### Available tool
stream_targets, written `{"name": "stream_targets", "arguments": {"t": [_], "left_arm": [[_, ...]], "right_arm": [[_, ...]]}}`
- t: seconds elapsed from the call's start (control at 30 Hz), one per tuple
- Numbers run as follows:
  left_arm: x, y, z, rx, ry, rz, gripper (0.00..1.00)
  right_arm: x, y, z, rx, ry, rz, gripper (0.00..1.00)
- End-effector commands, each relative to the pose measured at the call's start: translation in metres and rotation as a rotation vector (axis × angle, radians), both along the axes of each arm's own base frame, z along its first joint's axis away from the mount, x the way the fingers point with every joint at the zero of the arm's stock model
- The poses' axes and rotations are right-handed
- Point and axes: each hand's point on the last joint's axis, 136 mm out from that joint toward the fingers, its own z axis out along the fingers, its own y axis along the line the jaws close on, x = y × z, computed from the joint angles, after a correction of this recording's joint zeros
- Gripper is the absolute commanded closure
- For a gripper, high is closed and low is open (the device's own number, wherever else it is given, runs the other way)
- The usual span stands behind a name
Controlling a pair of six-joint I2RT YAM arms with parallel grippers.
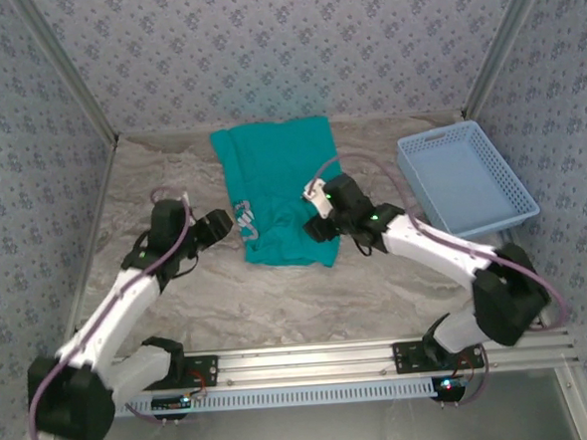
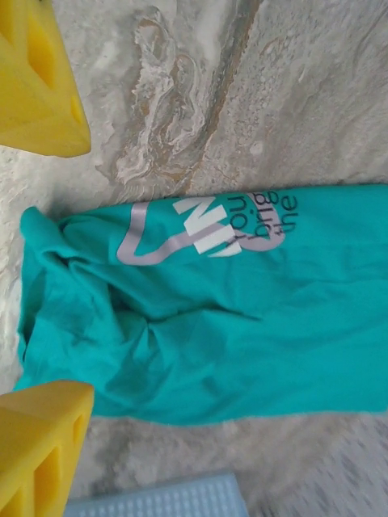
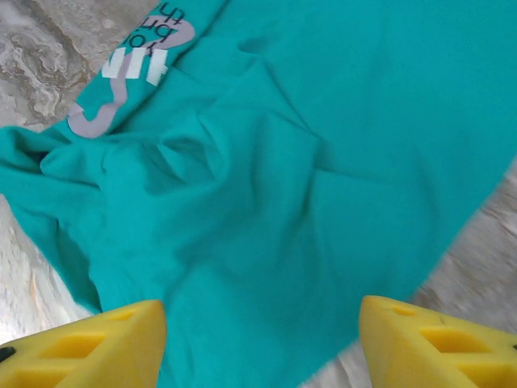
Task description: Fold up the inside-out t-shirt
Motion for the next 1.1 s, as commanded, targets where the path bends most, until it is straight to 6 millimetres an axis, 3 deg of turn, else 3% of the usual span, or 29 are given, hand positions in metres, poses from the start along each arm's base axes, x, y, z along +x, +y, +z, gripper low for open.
{"name": "stream_targets", "arguments": {"t": [0.0, 0.1, 0.23, 0.27, 0.4, 0.47, 0.57, 0.6, 0.63, 0.67, 0.7, 0.73, 0.8, 0.87, 0.97, 1.07], "left_arm": [[0.014, -0.023, -0.017, 0.041, 0.069, -0.13, 0.29], [0.018, -0.042, -0.047, 0.098, 0.158, -0.192, 0.34], [0.0, -0.063, -0.094, 0.174, 0.285, -0.239, 0.4], [-0.007, -0.067, -0.106, 0.177, 0.316, -0.247, 0.47], [-0.038, -0.068, -0.138, 0.172, 0.433, -0.26, 0.85], [-0.061, -0.061, -0.14, 0.161, 0.514, -0.252, 0.87], [-0.103, -0.054, -0.132, 0.125, 0.594, -0.221, 0.87], [-0.117, -0.055, -0.13, 0.102, 0.608, -0.223, 0.81], [-0.128, -0.053, -0.129, 0.092, 0.622, -0.218, 0.68], [-0.138, -0.049, -0.131, 0.097, 0.641, -0.202, 0.57], [-0.145, -0.047, -0.131, 0.096, 0.645, -0.202, 0.56], [-0.15, -0.045, -0.132, 0.093, 0.654, -0.207, 0.55], [-0.156, -0.038, -0.128, 0.116, 0.681, -0.209, 0.5], [-0.154, -0.035, -0.116, 0.129, 0.67, -0.223, 0.48], [-0.133, -0.047, -0.083, 0.07, 0.559, -0.238, 0.45], [-0.106, -0.071, -0.054, -0.035, 0.448, -0.273, 0.45]], "right_arm": [[0.006, 0.024, -0.029, 0.026, 0.109, -0.01, 0.35], [0.005, 0.026, -0.066, -0.013, 0.184, -0.046, 0.38], [-0.018, 0.026, -0.104, -0.06, 0.26, -0.035, 0.47], [-0.025, 0.024, -0.112, -0.075, 0.274, -0.038, 0.51], [-0.061, 0.019, -0.127, -0.107, 0.338, -0.003, 0.89], [-0.082, 0.015, -0.124, -0.12, 0.361, 0.015, 0.94], [-0.115, 0.007, -0.118, -0.181, 0.366, 0.044, 0.95], [-0.125, 0.002, -0.121, -0.197, 0.382, 0.037, 0.95], [-0.133, 0.0, -0.124, -0.201, 0.403, 0.04, 0.92], [-0.14, -0.004, -0.13, -0.217, 0.419, 0.038, 0.81], [-0.142, -0.011, -0.136, -0.242, 0.425, 0.019, 0.66], [-0.139, -0.018, -0.138, -0.265, 0.422, -0.009, 0.61], [-0.13, -0.022, -0.124, -0.265, 0.408, -0.043, 0.59], [-0.12, -0.014, -0.094, -0.212, 0.363, -0.023, 0.51], [-0.106, 0.005, -0.04, -0.091, 0.333, 0.034, 0.43], [-0.091, 0.019, -0.011, -0.016, 0.335, 0.05, 0.42]]}}
